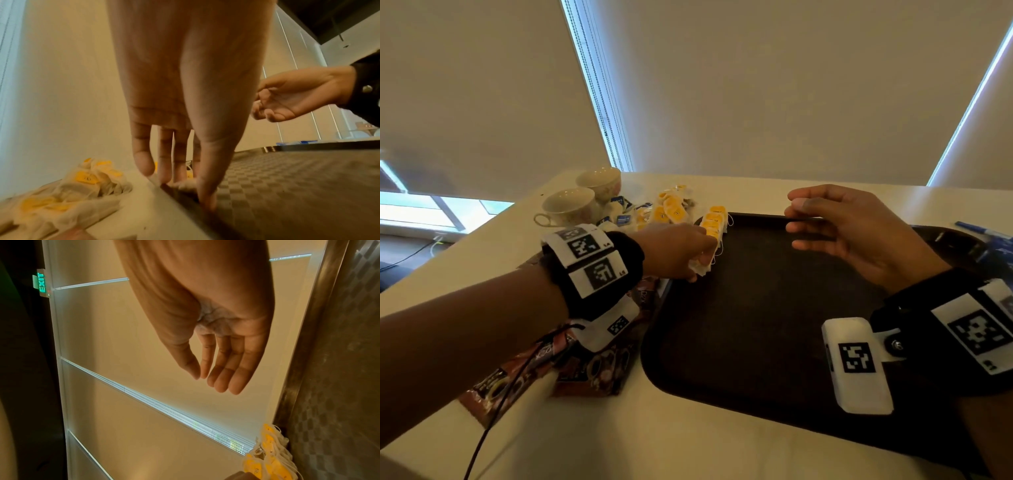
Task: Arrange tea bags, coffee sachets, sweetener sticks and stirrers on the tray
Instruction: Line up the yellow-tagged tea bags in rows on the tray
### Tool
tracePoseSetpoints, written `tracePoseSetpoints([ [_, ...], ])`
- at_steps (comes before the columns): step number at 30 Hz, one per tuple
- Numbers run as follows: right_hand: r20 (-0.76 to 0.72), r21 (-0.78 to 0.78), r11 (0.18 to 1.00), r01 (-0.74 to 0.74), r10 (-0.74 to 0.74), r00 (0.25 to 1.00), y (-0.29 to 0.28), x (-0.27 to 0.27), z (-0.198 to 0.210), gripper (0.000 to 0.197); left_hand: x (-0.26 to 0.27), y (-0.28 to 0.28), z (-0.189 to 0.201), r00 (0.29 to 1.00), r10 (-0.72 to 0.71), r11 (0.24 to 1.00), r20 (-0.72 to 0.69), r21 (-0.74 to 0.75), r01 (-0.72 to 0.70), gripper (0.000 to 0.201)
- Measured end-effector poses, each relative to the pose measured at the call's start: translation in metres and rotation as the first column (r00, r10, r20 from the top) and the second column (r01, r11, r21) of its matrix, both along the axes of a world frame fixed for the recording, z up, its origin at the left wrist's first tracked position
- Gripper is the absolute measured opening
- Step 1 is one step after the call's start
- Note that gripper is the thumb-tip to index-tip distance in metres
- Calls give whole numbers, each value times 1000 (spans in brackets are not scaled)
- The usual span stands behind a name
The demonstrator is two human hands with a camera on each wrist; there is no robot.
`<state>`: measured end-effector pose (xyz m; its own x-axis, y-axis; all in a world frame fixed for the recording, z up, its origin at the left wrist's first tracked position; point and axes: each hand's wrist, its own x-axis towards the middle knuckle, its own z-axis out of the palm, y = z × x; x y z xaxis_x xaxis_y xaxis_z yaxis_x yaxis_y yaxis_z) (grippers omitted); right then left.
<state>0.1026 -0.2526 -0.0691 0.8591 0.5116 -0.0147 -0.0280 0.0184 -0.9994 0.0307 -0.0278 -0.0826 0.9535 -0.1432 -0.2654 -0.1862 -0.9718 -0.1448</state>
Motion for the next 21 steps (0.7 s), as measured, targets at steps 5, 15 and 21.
tracePoseSetpoints([
  [5, -14, 7, 1000, -1, 1, 1000, -1, 1, 1, 14, 9, 8, 12, 989, 55, 989, -135, -126, -72, 34],
  [15, 156, -105, 993, -45, 61, 986, 3, -9, 7, 15, 75, 87, 27, 855, 518, 786, 36, -414, -459, 64],
  [21, 219, -125, 991, -45, 72, 973, -1, -5, 10, 12, 96, 96, 6, 916, 398, 852, -51, -349, -390, 49],
])
